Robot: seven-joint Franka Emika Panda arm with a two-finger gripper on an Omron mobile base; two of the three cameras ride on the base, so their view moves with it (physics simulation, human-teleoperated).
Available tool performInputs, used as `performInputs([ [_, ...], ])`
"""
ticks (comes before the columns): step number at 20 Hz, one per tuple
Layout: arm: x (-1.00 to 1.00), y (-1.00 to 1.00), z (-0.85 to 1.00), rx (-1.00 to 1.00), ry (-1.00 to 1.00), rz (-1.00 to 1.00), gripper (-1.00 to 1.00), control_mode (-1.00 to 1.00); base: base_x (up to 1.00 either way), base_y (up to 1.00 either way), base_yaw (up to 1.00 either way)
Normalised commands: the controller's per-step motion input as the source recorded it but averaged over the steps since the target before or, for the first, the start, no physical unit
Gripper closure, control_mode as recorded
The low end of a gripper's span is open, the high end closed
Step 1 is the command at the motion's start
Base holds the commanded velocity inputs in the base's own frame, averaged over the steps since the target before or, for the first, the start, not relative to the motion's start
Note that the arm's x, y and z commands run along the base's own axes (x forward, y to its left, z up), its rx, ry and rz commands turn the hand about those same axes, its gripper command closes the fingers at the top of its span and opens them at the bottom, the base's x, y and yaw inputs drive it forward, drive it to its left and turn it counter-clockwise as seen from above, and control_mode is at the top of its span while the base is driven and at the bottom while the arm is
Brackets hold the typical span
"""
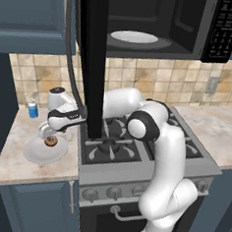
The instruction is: Pick the mushroom from the counter and place it in the microwave. Then turn on the microwave.
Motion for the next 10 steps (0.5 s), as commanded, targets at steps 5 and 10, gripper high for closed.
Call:
performInputs([
  [5, 0.07, 0.07, -0.06, 0.0, 0.0, 0.0, -1.0, -1.0, 0.0, 0.0, 0.0],
  [10, 0.06, 0.07, -0.09, 0.0, 0.0, 0.0, -1.0, -1.0, 0.0, 0.0, 0.0],
])
